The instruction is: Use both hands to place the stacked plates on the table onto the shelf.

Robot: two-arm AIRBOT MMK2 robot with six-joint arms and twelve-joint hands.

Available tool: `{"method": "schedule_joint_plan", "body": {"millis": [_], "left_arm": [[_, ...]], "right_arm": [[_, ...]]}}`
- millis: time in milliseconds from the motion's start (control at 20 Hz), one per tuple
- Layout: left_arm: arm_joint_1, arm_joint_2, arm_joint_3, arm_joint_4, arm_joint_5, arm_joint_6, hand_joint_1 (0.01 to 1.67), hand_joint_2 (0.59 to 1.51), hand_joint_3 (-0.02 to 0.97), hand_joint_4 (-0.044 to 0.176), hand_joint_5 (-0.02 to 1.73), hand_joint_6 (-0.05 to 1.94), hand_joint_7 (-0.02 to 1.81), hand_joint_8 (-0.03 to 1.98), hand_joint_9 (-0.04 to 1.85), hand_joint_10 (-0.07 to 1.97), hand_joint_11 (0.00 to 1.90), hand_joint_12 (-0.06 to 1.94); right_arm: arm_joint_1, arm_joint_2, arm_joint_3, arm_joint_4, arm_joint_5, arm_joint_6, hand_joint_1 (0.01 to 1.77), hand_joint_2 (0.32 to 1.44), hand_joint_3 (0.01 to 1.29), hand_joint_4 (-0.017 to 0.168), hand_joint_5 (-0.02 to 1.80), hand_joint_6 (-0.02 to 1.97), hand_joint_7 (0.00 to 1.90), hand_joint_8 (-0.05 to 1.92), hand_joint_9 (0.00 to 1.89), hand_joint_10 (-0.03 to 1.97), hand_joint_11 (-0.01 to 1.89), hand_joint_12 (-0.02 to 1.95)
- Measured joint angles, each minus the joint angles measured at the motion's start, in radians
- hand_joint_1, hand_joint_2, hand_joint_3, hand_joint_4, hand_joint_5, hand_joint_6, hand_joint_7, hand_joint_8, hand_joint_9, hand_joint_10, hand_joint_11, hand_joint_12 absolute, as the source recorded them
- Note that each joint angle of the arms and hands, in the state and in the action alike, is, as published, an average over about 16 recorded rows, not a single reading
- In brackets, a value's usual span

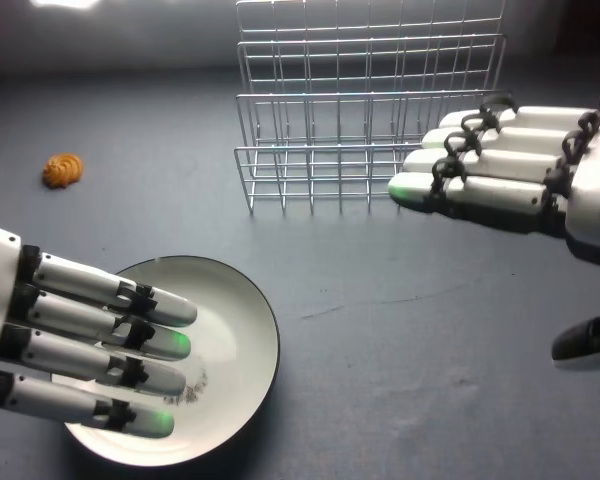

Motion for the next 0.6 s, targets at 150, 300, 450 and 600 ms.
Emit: {"method": "schedule_joint_plan", "body": {"millis": [150,300,450,600], "left_arm": [[0.068,-0.001,-0.013,-0.004,0.079,0.002,0.02,1.069,-0.001,0.005,0.10,0.02,0.09,0.02,0.05,0.01,0.02,0.01],[0.123,-0.005,-0.021,-0.009,0.157,0.003,0.02,1.066,-0.001,0.005,0.09,0.02,0.07,0.02,0.04,0.01,0.02,0.01],[0.162,-0.012,-0.024,-0.013,0.221,0.000,0.02,1.062,-0.001,0.005,0.07,0.02,0.06,0.02,0.03,0.01,0.02,0.01],[0.193,-0.020,-0.023,-0.013,0.268,-0.007,0.02,1.058,0.000,0.005,0.06,0.02,0.04,0.02,0.03,0.01,0.02,0.01]], "right_arm": [[0.005,-0.002,0.000,-0.025,-0.014,0.030,1.09,0.87,0.02,0.001,0.02,0.02,0.02,0.01,0.02,0.00,0.03,0.02],[0.007,-0.003,0.000,-0.047,-0.020,0.049,1.10,0.86,0.02,-0.001,0.02,0.02,0.02,0.01,0.02,0.00,0.03,0.06],[0.008,-0.004,0.000,-0.069,-0.026,0.064,1.10,0.86,0.02,-0.001,0.02,0.02,0.02,0.01,0.02,0.00,0.03,0.15],[0.008,-0.005,0.000,-0.080,-0.028,0.068,1.10,0.86,0.02,0.000,0.02,0.02,0.02,0.01,0.02,0.00,0.03,0.26]]}}
